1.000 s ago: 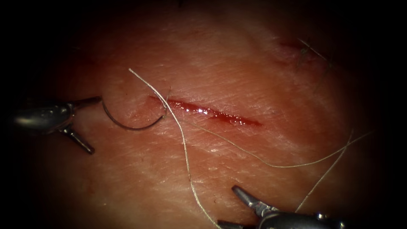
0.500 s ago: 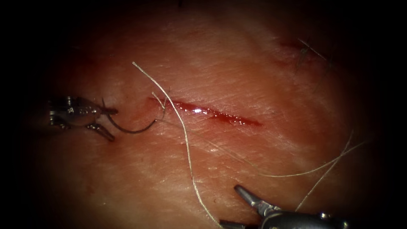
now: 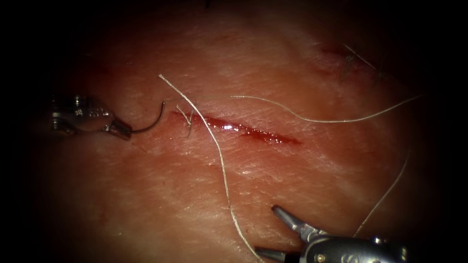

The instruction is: Wound Closure

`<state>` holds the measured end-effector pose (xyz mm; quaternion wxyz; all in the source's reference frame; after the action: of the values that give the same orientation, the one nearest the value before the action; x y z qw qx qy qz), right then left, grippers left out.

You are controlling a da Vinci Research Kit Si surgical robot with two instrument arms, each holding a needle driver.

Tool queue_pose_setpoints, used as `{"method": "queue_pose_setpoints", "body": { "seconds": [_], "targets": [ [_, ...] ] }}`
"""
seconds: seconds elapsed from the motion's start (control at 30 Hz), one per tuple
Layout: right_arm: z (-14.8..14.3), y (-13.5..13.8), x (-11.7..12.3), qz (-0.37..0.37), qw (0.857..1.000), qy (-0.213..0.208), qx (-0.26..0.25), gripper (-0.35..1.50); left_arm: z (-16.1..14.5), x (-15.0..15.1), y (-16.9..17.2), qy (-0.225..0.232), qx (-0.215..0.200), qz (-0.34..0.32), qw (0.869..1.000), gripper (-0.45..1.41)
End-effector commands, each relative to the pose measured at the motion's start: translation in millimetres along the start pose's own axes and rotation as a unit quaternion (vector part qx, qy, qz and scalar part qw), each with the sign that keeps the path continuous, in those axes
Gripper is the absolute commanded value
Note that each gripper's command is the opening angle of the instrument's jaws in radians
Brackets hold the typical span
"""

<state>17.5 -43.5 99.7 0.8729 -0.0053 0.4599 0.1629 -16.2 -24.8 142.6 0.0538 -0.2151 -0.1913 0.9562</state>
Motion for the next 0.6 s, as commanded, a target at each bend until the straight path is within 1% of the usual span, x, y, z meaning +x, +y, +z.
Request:
{"method": "queue_pose_setpoints", "body": {
  "seconds": [0.03, 0.1, 0.13, 0.17, 0.3, 0.37, 0.47, 0.5, 0.53, 0.57, 0.6],
  "targets": [
    [0.7, 0.4, -0.5, 0.001, 1.000, 0.006, -0.005, 1.23, 0.4, 1.0, 0.4, 0.010, 0.002, -0.009, 1.000, -0.45],
    [0.6, 1.3, -0.9, 0.002, 1.000, 0.005, -0.007, 1.23, -0.2, 2.3, 0.9, 0.027, 0.004, -0.020, 0.999, -0.45],
    [0.3, 2.2, -1.3, 0.003, 1.000, 0.000, -0.012, 1.23, -0.8, 3.9, 1.3, 0.038, 0.005, -0.019, 0.999, -0.45],
    [-0.3, 3.0, -1.5, 0.001, 1.000, -0.007, -0.019, 1.23, -1.2, 5.1, 1.4, 0.037, 0.008, -0.016, 0.999, -0.45],
    [-1.3, 4.6, -1.9, 0.005, 1.000, -0.012, -0.026, 1.23, -1.2, 7.5, 0.1, 0.052, 0.012, -0.019, 0.998, -0.45],
    [-1.7, 5.7, -1.9, 0.009, 0.999, -0.008, -0.031, 1.23, -0.4, 9.0, -1.6, 0.059, 0.018, -0.024, 0.998, -0.45],
    [-1.5, 7.0, -1.5, 0.016, 0.999, 0.002, -0.047, 1.21, 1.0, 10.7, -3.0, 0.070, 0.028, -0.026, 0.997, -0.45],
    [-1.4, 8.1, -1.0, 0.023, 0.998, 0.005, -0.062, 1.21, 2.1, 11.6, -3.6, 0.075, 0.038, -0.030, 0.996, -0.45],
    [-1.2, 9.3, -0.5, 0.015, 0.996, 0.003, -0.087, 1.19, 3.6, 12.5, -4.1, 0.079, 0.037, -0.033, 0.996, -0.45],
    [-1.0, 10.3, -0.3, 0.007, 0.994, -0.003, -0.112, 1.19, 5.2, 13.0, -4.5, 0.082, 0.035, -0.034, 0.995, -0.45],
    [-0.7, 11.0, -0.2, 0.011, 0.992, -0.001, -0.124, 1.18, 5.9, 13.2, -4.6, 0.082, 0.036, -0.035, 0.995, -0.45]
  ]
}}
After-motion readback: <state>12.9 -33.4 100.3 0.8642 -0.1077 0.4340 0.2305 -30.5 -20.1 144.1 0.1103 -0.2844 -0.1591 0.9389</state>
